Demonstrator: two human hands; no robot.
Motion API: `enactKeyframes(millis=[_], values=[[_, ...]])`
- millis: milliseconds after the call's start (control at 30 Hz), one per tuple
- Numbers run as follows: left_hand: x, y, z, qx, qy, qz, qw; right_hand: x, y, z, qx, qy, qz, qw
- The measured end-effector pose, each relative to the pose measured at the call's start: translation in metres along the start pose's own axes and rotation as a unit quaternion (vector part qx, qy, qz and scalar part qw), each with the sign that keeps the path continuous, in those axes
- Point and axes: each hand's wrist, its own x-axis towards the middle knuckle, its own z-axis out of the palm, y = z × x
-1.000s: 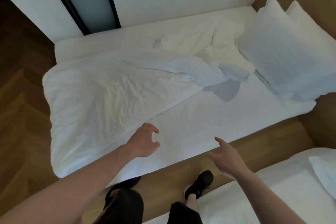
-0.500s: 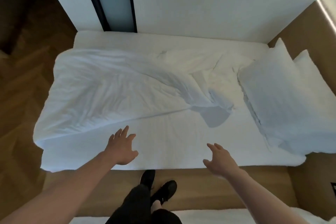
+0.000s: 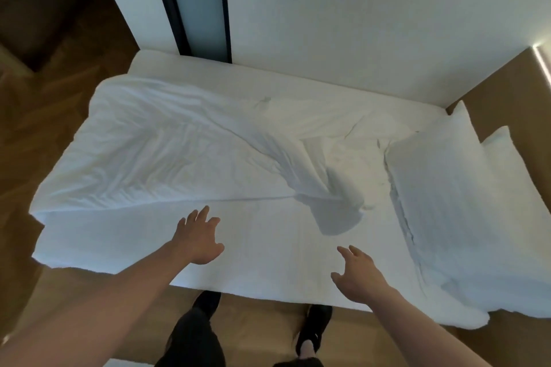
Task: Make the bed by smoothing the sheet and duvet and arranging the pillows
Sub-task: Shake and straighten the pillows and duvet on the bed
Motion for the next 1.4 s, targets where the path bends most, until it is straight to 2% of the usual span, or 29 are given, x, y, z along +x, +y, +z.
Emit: enactKeyframes(millis=[233,367,500,633,767,900,967,1033,1100,1200,1300,1367,1400], values=[[0.059,0.085,0.040,-0.068,-0.031,-0.059,0.995,0.105,0.075,-0.004,0.009,-0.021,-0.023,0.999],[0.120,0.125,0.065,-0.190,-0.038,-0.095,0.976,0.175,0.098,0.010,0.088,-0.019,0.008,0.996],[0.206,0.146,0.090,-0.312,-0.023,-0.114,0.943,0.245,0.105,0.045,0.188,-0.003,0.045,0.981],[0.290,0.154,0.115,-0.444,-0.017,-0.145,0.884,0.313,0.100,0.089,0.302,0.008,0.083,0.950],[0.367,0.151,0.138,-0.579,0.006,-0.188,0.793,0.388,0.085,0.119,0.448,0.034,0.111,0.886],[0.425,0.162,0.146,-0.695,0.025,-0.187,0.693,0.457,0.074,0.124,0.603,0.090,0.116,0.784],[0.449,0.169,0.150,-0.751,0.018,-0.183,0.634,0.479,0.071,0.118,0.668,0.118,0.109,0.727],[0.467,0.177,0.154,-0.800,-0.002,-0.170,0.576,0.494,0.069,0.111,0.698,0.132,0.097,0.697],[0.482,0.184,0.157,-0.830,-0.018,-0.154,0.536,0.506,0.073,0.108,0.728,0.137,0.086,0.666],[0.499,0.194,0.163,-0.847,0.003,-0.152,0.509,0.524,0.082,0.105,0.802,0.110,0.086,0.581],[0.514,0.200,0.168,-0.843,0.055,-0.184,0.503,0.534,0.085,0.099,0.855,0.091,0.068,0.505],[0.515,0.202,0.166,-0.822,0.096,-0.205,0.522,0.534,0.090,0.094,0.880,0.082,0.080,0.461],[0.511,0.204,0.164,-0.803,0.115,-0.210,0.546,0.533,0.092,0.091,0.892,0.065,0.092,0.438]])
